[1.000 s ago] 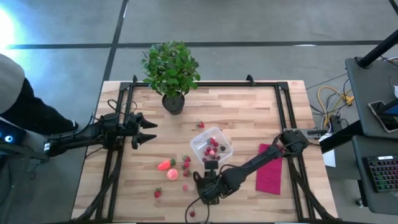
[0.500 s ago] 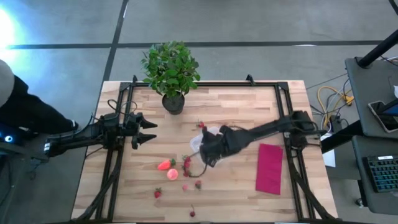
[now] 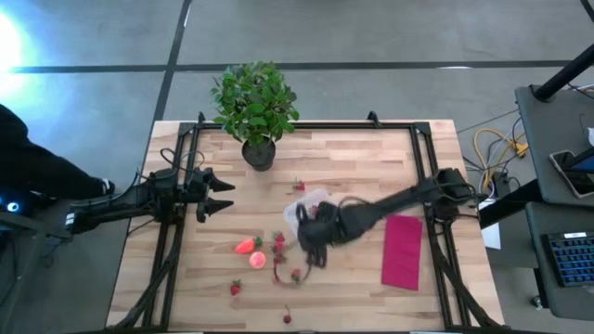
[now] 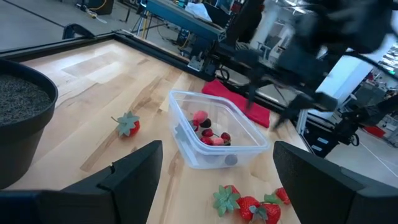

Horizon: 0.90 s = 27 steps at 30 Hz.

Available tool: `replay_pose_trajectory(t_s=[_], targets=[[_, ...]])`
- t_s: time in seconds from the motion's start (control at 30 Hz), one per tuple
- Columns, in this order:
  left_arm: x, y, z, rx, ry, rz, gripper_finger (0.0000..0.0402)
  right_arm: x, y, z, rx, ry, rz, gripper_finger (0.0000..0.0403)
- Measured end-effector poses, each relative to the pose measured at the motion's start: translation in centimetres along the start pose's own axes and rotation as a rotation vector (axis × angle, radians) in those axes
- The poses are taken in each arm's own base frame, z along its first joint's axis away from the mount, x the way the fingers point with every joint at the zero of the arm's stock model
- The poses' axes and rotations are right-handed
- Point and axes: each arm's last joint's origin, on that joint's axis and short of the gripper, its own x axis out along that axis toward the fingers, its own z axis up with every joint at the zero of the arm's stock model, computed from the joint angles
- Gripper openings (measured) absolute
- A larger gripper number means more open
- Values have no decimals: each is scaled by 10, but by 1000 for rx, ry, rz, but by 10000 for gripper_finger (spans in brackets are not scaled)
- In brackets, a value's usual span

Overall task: Pick and placing Produce into tupperware
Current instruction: Put the red strawberry into the transparent bin

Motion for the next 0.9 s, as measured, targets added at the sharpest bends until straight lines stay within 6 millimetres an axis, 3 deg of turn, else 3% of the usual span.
replay_pose_trajectory(t_s=[0.13,0.27,0.37,0.47,0.73,0.9], targets=[[0,0,0,0,-1,0,293,-5,38,-18,-201,-57,12,267],[0,0,0,0,1,0,293,5,64,-32,-263,-75,43,264],[0,0,0,0,0,1,293,14,73,-38,-232,-63,43,259],[0,0,0,0,1,1,293,10,74,-37,-56,-91,9,253],[0,0,0,0,1,0,293,-50,57,-14,114,-280,7,244],[0,0,0,-1,4,1,293,-103,45,3,367,-384,145,244]])
